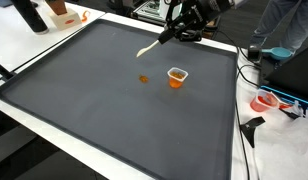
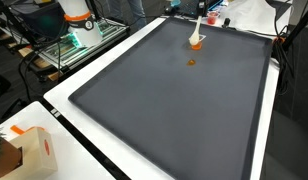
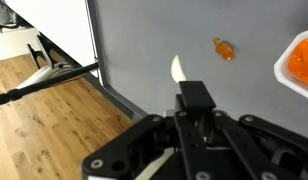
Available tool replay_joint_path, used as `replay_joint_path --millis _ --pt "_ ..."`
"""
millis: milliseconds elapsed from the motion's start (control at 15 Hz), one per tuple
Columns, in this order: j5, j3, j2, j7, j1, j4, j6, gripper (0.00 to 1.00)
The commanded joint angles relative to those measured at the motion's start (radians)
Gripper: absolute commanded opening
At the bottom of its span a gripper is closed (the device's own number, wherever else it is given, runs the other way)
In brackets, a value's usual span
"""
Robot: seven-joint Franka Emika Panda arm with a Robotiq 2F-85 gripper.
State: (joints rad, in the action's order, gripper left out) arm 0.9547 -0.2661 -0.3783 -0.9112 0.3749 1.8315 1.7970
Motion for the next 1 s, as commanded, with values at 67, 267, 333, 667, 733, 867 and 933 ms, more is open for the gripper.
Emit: replay_joint_path --millis 67,267,333,667,733,867,933 --pt "0.048 0.04 -0.115 -0.042 0.056 -0.097 -0.069 0.03" --pt "0.053 0.059 -0.158 -0.05 0.066 -0.13 -0.061 0.03" --pt "0.051 0.064 -0.168 -0.05 0.067 -0.138 -0.057 0.03" --pt "0.043 0.085 -0.2 -0.046 0.067 -0.178 -0.047 0.03" --pt "0.041 0.087 -0.204 -0.044 0.067 -0.184 -0.046 0.03" --pt "0.035 0.089 -0.206 -0.035 0.063 -0.193 -0.039 0.03" --pt "0.024 0.085 -0.201 -0.021 0.052 -0.193 -0.021 0.03"
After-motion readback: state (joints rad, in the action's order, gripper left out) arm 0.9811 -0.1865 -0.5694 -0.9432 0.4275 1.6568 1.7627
